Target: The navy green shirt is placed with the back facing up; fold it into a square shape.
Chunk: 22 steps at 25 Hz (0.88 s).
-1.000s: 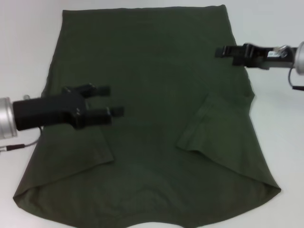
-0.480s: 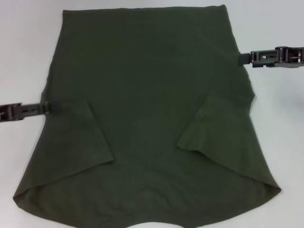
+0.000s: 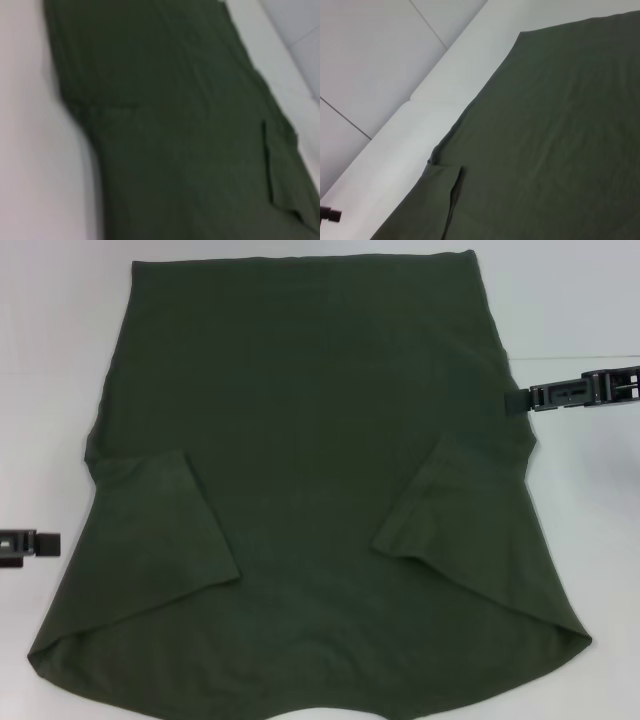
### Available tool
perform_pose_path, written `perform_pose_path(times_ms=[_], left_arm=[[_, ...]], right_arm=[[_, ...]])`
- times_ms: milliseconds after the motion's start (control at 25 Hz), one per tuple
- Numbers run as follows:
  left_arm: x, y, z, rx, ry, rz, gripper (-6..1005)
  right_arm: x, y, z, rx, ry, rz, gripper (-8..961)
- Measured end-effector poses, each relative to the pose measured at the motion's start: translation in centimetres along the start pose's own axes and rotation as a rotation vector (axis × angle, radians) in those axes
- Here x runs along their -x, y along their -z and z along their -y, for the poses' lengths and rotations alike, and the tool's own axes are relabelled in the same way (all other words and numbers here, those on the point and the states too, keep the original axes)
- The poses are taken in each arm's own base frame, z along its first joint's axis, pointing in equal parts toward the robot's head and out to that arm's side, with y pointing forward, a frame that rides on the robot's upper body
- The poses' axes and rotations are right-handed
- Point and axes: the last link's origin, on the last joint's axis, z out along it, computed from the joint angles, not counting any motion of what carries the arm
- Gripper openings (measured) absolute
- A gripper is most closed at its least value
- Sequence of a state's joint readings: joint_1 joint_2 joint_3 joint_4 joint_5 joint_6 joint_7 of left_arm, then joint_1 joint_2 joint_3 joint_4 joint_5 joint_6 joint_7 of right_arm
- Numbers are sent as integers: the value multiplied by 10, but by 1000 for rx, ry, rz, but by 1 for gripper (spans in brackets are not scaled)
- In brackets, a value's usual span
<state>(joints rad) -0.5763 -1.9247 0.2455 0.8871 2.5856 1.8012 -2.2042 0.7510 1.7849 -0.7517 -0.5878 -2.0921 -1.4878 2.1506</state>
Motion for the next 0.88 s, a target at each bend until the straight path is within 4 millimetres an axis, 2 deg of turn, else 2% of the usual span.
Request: perform_pose_path(times_ms=[360, 880], left_arm=[[10, 2, 7, -69, 48, 105, 858], [27, -15, 23, -122, 91, 156, 853]], right_arm=[[0, -9, -4, 8, 9, -6, 842], [-5, -19, -5, 9, 15, -8, 841]])
